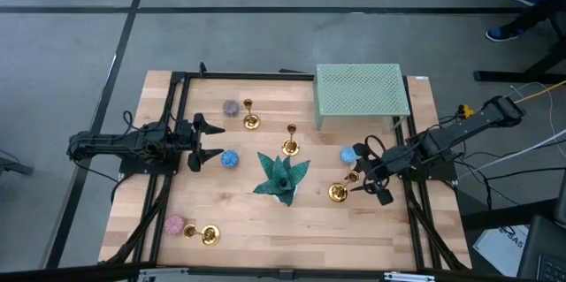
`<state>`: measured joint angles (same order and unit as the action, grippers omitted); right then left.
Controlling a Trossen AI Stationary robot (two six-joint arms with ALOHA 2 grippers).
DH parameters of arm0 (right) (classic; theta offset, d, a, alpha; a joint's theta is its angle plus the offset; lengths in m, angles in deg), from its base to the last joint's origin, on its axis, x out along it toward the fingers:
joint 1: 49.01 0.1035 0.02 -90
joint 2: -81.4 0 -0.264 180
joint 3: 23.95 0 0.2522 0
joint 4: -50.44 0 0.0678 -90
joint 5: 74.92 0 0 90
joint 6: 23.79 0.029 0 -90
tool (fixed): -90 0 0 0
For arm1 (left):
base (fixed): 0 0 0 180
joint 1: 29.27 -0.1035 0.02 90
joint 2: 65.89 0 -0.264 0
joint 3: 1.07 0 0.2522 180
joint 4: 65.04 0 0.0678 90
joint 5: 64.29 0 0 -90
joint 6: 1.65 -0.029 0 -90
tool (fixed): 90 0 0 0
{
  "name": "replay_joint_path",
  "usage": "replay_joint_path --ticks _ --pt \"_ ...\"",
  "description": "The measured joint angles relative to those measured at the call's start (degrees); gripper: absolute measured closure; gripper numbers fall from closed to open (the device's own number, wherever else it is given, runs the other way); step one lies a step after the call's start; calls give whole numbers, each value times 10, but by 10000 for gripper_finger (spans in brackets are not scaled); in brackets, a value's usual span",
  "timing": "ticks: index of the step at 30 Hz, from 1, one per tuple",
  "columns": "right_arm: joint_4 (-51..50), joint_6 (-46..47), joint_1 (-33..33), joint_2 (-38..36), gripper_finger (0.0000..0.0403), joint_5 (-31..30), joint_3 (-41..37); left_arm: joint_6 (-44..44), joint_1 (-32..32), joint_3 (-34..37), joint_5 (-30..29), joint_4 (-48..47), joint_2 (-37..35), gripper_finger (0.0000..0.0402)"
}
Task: Stock candles and holders on shelf
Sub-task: Put the gold candle holder on the shelf
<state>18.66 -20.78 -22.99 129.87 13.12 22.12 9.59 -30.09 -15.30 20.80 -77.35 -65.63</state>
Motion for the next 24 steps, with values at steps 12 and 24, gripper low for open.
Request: replay_joint_path --ticks 12,24 --pt "50 13 0 -1 292 -2 0 0 0 0 0 0 0 56" --pt "46 55 -4 -1 365 -16 10 0 0 0 0 0 0 56"
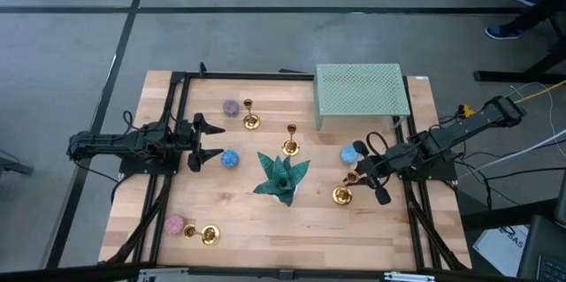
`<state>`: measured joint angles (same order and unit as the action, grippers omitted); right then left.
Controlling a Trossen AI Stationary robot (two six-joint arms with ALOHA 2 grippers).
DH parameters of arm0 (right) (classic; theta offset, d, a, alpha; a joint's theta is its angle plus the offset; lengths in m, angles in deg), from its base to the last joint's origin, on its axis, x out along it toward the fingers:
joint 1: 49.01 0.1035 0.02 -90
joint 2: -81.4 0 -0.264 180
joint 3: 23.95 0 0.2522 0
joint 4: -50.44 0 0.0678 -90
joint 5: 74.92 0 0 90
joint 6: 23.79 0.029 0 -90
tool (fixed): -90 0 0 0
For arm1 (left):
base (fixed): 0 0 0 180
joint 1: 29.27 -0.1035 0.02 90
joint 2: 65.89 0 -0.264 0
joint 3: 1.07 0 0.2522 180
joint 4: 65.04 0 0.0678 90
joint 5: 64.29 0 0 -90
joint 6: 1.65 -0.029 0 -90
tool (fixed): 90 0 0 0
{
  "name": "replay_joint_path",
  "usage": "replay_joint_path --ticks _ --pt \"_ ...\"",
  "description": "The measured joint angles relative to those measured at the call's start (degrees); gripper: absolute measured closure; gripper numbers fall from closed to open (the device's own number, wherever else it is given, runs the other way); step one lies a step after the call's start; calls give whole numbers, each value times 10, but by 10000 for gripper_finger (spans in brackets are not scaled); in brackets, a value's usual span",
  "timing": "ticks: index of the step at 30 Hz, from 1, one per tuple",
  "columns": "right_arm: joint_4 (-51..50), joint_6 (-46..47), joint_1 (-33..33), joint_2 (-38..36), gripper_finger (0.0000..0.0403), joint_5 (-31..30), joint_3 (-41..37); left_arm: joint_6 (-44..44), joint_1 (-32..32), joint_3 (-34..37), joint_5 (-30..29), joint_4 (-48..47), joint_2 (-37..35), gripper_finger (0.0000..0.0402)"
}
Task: Stock candles and holders on shelf
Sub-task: Put the gold candle holder on the shelf
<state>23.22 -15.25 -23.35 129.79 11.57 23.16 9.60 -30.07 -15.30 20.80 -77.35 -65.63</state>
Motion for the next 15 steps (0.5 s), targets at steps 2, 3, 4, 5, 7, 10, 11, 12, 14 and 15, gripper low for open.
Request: replay_joint_path --ticks 2,3,4,5,7,10,11,12,14,15 --pt "1 7 -9 0 365 1 16 0 0 0 0 0 0 56" --pt "2 7 -15 0 365 1 26 0 0 0 0 0 0 56" --pt "0 4 -22 0 365 0 39 0 0 0 0 0 0 56" --pt "-6 1 -30 0 365 0 54 0 0 0 0 0 0 56" --pt "-17 -6 -50 0 365 1 88 0 0 0 0 0 0 56" --pt "-56 -19 -83 0 365 0 145 0 0 0 0 0 0 56" --pt "-68 -24 -93 0 365 0 166 0 0 0 0 0 0 56" --pt "-79 -29 -104 0 364 0 186 0 0 0 0 0 0 56" --pt "-92 -40 -126 0 362 1 218 0 0 0 0 0 0 56" --pt "-93 -45 -137 0 361 1 231 0 0 0 0 0 0 56"
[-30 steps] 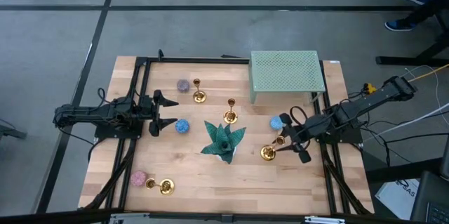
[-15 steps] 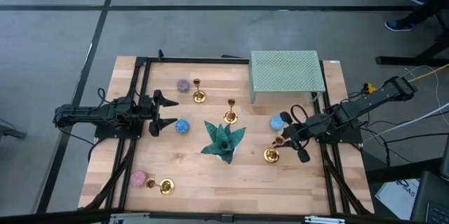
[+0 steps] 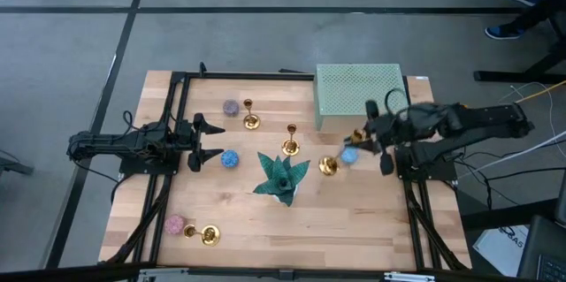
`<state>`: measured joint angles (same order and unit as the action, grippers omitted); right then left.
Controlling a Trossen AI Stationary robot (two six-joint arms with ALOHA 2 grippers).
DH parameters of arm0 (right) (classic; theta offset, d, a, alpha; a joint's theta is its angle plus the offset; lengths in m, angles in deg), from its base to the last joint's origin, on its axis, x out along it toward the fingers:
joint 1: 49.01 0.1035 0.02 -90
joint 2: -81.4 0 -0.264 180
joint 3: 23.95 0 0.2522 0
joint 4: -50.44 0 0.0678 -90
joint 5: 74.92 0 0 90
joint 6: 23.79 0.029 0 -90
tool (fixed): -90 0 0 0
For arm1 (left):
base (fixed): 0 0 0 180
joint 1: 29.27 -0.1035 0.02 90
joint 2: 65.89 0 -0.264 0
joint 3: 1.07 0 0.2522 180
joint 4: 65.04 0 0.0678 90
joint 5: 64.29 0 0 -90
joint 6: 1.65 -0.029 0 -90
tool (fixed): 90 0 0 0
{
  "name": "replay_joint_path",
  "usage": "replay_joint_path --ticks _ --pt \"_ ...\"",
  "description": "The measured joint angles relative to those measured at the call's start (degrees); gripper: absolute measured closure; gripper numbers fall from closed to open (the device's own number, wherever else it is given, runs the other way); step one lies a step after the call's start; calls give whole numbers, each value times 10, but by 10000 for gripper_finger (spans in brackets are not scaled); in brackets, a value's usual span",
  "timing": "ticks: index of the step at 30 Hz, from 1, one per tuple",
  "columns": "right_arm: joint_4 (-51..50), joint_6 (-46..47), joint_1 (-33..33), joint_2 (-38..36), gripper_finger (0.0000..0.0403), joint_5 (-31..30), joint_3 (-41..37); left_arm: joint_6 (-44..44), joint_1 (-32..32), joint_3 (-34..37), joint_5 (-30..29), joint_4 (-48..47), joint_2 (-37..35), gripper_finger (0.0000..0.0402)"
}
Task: Stock candles and holders on shelf
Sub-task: Put the gold candle holder on the shelf
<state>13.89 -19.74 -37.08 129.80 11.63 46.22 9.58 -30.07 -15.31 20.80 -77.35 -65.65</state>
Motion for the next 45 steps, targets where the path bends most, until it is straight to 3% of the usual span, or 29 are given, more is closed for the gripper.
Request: replay_joint_path --ticks 10,17,23,35,41,45 --pt "1 -15 -118 30 358 -60 84 0 0 0 0 0 0 56" --pt "-59 -48 -217 86 357 -60 154 0 0 0 0 0 0 56" --pt "-92 -134 -314 126 357 -32 201 0 0 0 0 0 0 56" --pt "-100 -177 -565 93 356 83 181 0 0 0 0 0 0 56" --pt "-116 -126 -652 81 356 78 141 0 0 0 0 0 0 56" --pt "-122 -101 -682 79 356 19 123 0 0 0 0 0 0 56"
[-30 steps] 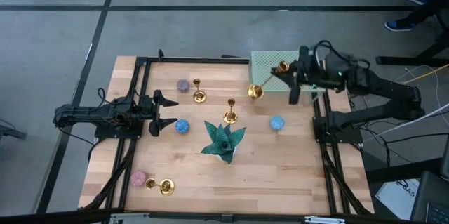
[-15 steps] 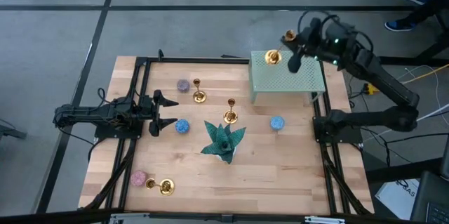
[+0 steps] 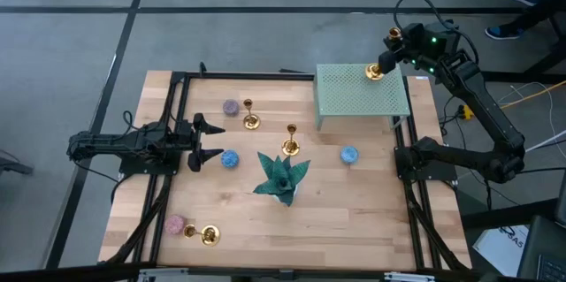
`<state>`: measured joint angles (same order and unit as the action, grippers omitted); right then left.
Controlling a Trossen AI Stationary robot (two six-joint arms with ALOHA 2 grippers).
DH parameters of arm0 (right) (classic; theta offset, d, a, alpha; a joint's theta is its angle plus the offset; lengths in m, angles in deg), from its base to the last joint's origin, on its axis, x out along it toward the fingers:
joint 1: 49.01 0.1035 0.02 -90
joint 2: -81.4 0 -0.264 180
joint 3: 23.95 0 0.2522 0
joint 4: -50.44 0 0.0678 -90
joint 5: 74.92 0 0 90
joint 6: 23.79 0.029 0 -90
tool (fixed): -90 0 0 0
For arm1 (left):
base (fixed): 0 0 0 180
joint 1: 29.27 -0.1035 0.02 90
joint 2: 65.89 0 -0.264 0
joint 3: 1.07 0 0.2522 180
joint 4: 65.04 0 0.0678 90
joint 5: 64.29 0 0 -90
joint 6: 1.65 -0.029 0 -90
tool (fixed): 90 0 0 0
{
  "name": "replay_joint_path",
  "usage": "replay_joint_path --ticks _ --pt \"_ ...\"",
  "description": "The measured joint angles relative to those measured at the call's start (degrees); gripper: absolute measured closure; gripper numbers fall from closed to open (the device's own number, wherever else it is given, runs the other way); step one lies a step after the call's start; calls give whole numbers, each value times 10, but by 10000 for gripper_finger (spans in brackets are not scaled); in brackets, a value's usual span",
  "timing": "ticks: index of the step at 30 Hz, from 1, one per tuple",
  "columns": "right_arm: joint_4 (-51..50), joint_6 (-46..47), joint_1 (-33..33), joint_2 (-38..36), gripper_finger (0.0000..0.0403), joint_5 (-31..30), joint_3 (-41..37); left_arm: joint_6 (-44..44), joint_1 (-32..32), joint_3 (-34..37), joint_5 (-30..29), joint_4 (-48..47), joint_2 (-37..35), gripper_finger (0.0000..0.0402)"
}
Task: Stock candles and holders on shelf
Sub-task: Put the gold candle holder on the shelf
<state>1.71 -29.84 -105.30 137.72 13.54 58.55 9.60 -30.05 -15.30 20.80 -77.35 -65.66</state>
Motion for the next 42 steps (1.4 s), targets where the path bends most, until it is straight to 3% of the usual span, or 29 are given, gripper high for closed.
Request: replay_joint_path --ticks 2,11,19,28,35,42 --pt "-2 21 -9 0 356 -31 -9 0 0 0 0 0 0 56" --pt "54 71 -14 -1 356 -54 -35 0 0 0 0 0 0 56" --pt "39 41 -14 4 356 -55 -35 0 0 0 0 0 0 56" --pt "93 41 0 18 356 27 -36 0 0 0 0 0 0 56" --pt "154 50 42 72 356 87 -36 0 -1 0 0 0 0 56" --pt "215 56 80 123 356 102 -35 0 -1 0 0 0 0 56"
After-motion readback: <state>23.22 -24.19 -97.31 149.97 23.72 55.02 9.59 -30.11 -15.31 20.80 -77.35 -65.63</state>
